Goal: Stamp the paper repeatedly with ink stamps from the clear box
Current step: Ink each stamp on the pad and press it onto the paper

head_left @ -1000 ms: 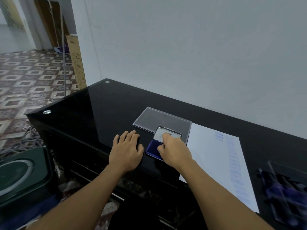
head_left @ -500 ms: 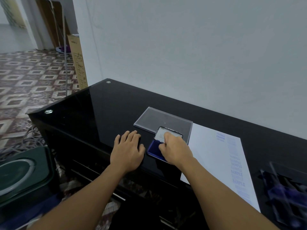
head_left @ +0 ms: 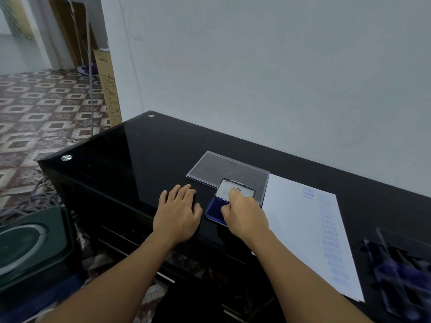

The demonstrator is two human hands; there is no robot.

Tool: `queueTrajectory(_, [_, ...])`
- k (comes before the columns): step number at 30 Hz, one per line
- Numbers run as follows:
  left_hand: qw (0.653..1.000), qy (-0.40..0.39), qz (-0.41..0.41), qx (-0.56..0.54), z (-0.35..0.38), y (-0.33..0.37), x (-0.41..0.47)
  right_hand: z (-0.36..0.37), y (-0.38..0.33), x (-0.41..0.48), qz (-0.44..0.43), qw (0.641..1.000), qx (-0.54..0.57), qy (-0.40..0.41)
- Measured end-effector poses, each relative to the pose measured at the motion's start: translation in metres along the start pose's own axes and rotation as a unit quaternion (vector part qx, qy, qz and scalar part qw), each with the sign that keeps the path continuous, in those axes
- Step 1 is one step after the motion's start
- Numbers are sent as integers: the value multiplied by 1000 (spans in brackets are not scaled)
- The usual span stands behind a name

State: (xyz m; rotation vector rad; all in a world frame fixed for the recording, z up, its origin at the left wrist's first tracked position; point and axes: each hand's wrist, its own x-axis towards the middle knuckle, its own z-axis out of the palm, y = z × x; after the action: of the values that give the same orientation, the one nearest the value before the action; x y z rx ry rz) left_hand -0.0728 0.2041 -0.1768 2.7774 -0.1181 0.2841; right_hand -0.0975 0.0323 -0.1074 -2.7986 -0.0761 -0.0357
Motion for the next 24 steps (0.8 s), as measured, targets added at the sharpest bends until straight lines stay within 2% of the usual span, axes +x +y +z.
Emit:
queueTrajectory(6, [1000, 1, -2, 0, 0, 0, 0, 1, 1, 10, 22, 1000, 21, -4])
queueTrajectory(15, [1000, -1, -2, -2, 0, 1, -1, 1, 2, -2, 3, 1000, 8, -3])
queueTrajectory(19, [1000, -17, -1, -3, -2, 2, 0, -2, 5, -9, -11, 1000, 8, -6])
queueTrajectory(24, [998, -55, -7, -25, -11, 8, 7, -11, 29, -26, 6, 999, 27, 32])
